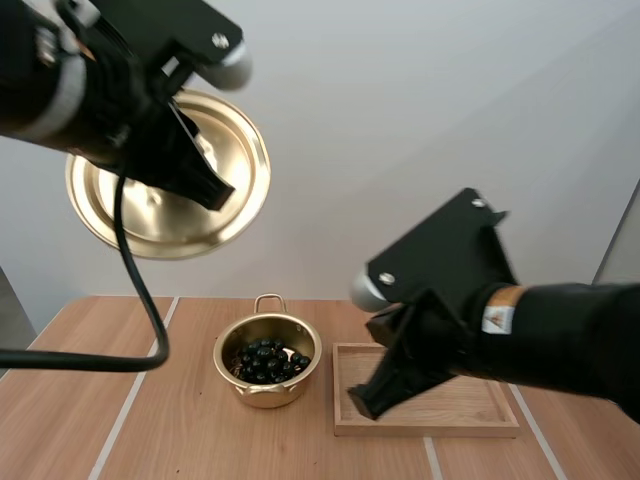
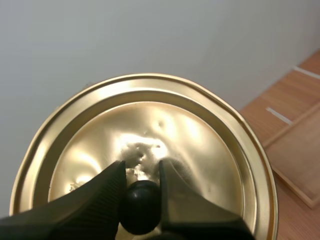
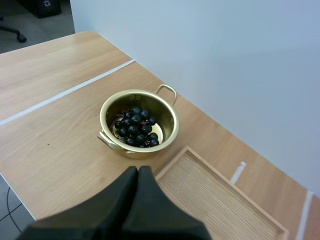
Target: Open the lid, put the grape in the pot, and close it
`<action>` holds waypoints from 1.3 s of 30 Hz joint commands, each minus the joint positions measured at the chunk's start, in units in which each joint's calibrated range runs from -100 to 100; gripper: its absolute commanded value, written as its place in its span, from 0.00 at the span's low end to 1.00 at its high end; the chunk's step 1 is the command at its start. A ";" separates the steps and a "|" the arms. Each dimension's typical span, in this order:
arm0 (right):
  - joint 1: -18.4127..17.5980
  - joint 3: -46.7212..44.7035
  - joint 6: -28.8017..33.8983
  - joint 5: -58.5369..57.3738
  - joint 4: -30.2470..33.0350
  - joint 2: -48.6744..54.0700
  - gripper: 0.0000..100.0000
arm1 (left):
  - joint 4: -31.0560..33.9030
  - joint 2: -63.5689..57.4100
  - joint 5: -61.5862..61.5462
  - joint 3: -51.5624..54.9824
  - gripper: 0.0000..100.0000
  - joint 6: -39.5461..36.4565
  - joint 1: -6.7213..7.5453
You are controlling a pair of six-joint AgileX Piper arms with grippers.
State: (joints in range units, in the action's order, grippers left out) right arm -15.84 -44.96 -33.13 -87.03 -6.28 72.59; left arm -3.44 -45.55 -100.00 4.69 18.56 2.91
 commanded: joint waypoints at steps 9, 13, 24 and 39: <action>4.53 -0.20 0.59 -12.97 0.57 12.36 0.00 | -8.64 11.87 21.24 24.24 0.00 7.61 0.10; 5.09 -0.20 0.59 -12.97 0.57 13.16 0.00 | -14.37 18.13 26.08 26.78 0.00 12.87 0.10; 6.88 -0.20 0.38 -12.97 0.84 13.16 0.00 | -18.12 37.59 32.74 27.05 0.00 19.07 0.10; 7.28 -0.20 0.38 -12.97 0.96 13.16 0.00 | -18.12 45.76 36.34 27.05 0.00 20.44 0.10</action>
State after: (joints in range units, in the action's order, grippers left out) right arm -8.70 -45.10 -32.57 -100.00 -5.28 85.17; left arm -20.45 0.17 -64.50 31.67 38.67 2.91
